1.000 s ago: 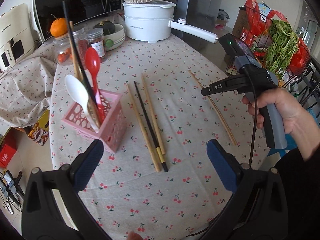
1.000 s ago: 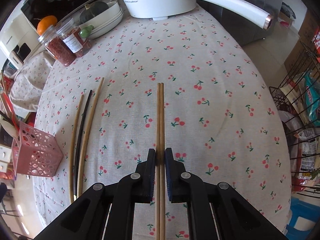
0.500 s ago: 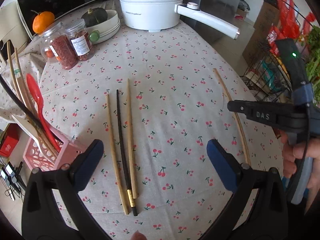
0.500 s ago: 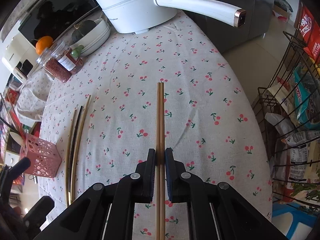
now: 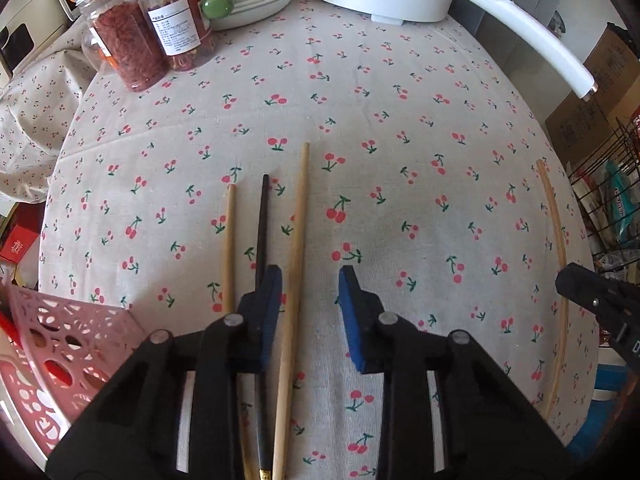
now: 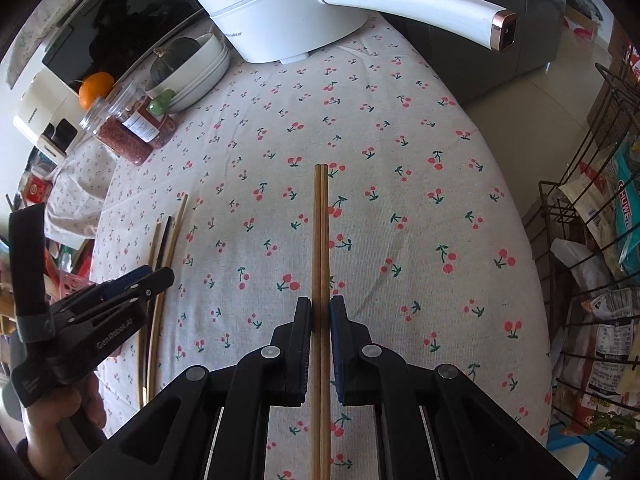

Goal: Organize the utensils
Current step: 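Lift the chopstick pair with the right tool while the left tool closes on a wooden chopstick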

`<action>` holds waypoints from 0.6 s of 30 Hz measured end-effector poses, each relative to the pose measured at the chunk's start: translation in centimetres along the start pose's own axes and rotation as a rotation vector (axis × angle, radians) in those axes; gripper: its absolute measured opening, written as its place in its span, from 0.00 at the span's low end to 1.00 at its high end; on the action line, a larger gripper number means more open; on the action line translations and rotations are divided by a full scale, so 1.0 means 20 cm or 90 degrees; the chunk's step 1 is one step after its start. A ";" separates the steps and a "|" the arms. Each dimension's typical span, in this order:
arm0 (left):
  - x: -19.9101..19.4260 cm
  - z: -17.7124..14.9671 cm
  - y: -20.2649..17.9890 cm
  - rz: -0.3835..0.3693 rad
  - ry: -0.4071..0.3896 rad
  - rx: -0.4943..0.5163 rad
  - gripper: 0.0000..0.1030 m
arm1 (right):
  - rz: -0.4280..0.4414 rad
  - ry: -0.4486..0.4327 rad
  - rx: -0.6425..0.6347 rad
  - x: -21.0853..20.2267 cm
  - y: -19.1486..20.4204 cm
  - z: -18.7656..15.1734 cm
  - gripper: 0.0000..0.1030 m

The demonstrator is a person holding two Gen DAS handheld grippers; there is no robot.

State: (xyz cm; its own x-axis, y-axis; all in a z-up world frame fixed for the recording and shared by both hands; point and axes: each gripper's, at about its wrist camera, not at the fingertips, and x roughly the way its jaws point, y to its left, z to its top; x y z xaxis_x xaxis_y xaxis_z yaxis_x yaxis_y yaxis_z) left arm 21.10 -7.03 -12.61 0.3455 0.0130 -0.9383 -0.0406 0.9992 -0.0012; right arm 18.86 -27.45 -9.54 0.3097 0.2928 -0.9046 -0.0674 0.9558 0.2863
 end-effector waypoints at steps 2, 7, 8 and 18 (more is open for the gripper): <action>0.03 0.01 -0.01 0.002 0.003 0.004 0.25 | 0.004 0.002 0.000 0.01 0.00 0.00 0.09; 0.06 0.02 -0.01 0.004 0.009 0.003 0.21 | 0.006 0.003 0.001 0.01 -0.01 0.01 0.09; 0.06 0.03 -0.01 0.003 0.013 0.002 0.18 | 0.005 0.002 0.001 0.01 -0.01 0.01 0.09; -0.06 -0.02 -0.02 -0.018 -0.015 0.023 0.08 | 0.005 -0.044 0.001 -0.14 0.03 -0.01 0.09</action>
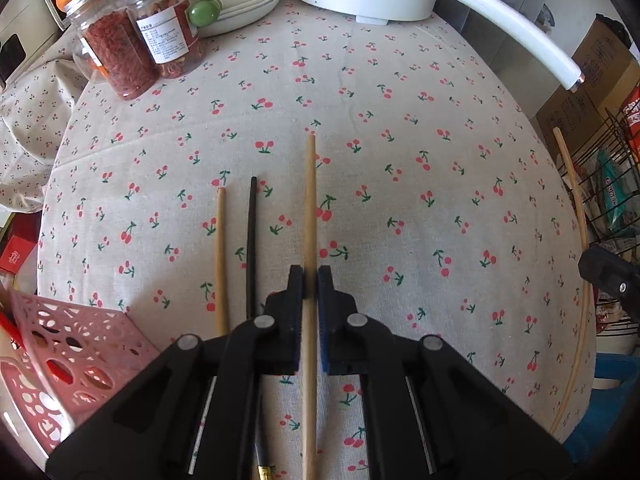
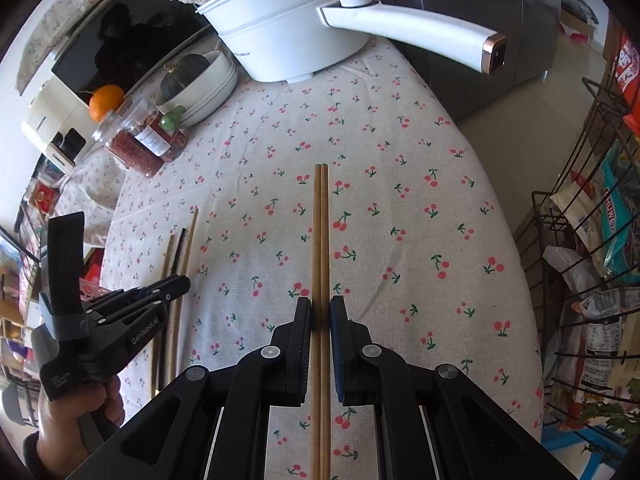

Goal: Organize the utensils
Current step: 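Lift the chopstick pair with the right tool while the left tool closes on a wooden chopstick, then drop the wooden chopstick into the basket with the left tool while the right tool carries the pair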

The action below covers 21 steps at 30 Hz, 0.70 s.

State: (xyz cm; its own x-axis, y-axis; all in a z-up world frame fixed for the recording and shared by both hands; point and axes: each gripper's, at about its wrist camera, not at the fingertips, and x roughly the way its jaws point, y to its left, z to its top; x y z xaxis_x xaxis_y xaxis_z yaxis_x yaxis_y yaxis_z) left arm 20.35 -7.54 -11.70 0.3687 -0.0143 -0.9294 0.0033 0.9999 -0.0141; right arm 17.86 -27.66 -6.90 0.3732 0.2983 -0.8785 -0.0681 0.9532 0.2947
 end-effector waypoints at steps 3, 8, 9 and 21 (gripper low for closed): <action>-0.13 -0.03 -0.01 -0.019 -0.035 0.008 0.08 | 0.007 -0.034 -0.003 -0.10 0.03 0.00 0.09; -0.36 -0.10 -0.01 -0.046 -0.105 0.033 0.08 | 0.010 -0.085 -0.017 -0.26 0.11 -0.02 0.09; -0.40 -0.10 0.00 -0.051 -0.118 0.037 0.08 | 0.010 -0.096 -0.021 -0.29 0.12 -0.03 0.09; -0.81 -0.26 0.04 -0.089 -0.250 0.089 0.07 | 0.038 -0.203 -0.036 -0.58 0.28 -0.12 0.09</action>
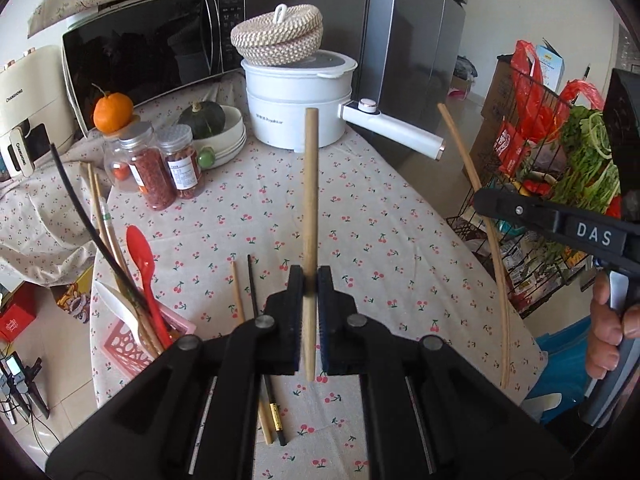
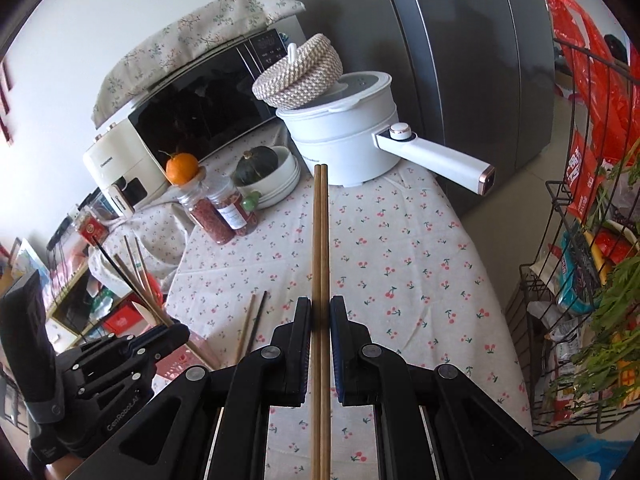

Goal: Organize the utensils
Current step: 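Drop the wooden chopstick into the basket with the left tool while the right tool carries the pair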

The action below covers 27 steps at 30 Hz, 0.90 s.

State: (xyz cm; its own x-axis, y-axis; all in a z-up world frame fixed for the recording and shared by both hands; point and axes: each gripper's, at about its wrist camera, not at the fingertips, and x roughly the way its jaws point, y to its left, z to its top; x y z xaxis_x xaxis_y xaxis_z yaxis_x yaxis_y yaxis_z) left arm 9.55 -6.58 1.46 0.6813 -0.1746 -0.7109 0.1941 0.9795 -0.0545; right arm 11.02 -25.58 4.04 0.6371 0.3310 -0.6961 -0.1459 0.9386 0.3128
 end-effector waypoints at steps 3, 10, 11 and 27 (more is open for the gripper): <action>-0.10 0.01 0.00 -0.002 -0.038 0.008 0.07 | 0.007 -0.022 -0.004 -0.04 0.05 0.01 0.09; -0.29 0.03 0.10 -0.013 -0.102 -0.019 0.08 | 0.024 -0.055 -0.015 -0.11 0.15 0.01 0.09; -0.31 0.03 0.12 -0.013 -0.110 -0.023 0.07 | 0.026 -0.059 -0.018 -0.11 0.16 0.01 0.09; -0.49 0.00 0.46 0.059 -0.177 -0.101 0.07 | 0.064 -0.080 -0.051 -0.10 0.37 -0.01 0.09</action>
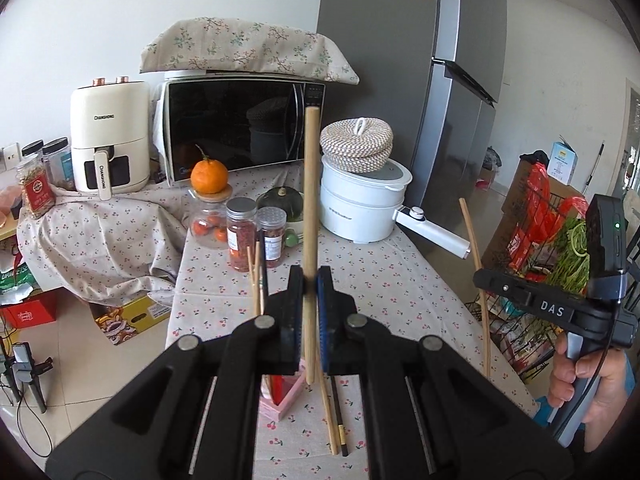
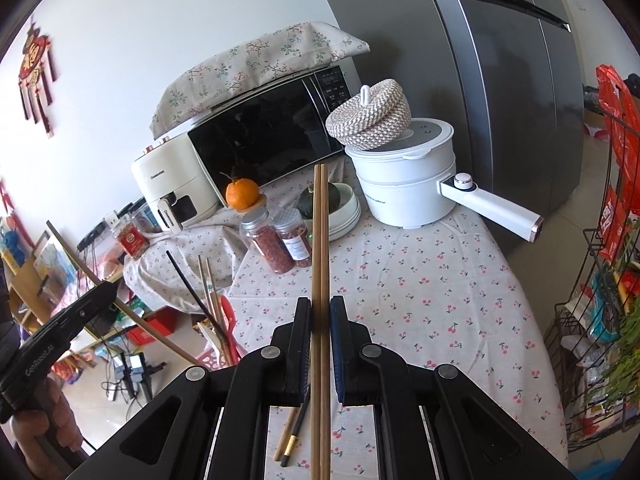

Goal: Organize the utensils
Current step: 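Drop the wooden chopstick into the basket with the left tool while the right tool carries the pair, then lower the wooden chopstick pair into the pink basket and open the right tool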

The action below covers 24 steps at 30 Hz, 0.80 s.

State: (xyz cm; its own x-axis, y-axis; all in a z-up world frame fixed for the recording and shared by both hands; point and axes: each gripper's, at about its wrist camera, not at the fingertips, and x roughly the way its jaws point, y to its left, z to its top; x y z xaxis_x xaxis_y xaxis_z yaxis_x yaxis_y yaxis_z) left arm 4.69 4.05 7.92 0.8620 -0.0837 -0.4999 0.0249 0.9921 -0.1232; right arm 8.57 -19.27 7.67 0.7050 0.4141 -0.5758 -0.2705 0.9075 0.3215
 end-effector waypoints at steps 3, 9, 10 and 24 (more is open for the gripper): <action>0.05 -0.02 0.06 0.018 0.009 -0.007 0.07 | 0.007 0.002 -0.008 0.03 0.04 -0.01 0.09; 0.16 -0.07 0.13 0.034 0.040 -0.018 0.07 | 0.019 0.009 -0.016 0.09 0.13 -0.02 0.09; 0.17 -0.08 0.13 0.034 0.046 -0.017 0.07 | 0.021 0.008 -0.016 0.10 0.14 -0.02 0.09; 0.27 -0.15 0.26 0.005 0.149 -0.089 0.55 | 0.060 -0.117 0.045 0.25 0.27 -0.04 0.09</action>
State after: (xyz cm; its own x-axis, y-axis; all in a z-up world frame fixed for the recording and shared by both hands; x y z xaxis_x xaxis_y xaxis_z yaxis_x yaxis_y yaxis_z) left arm 7.88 8.40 2.05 0.7211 -0.1115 -0.6838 -0.0659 0.9714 -0.2280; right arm 10.14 -12.25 5.80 0.7875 0.4719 -0.3964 -0.2995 0.8552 0.4231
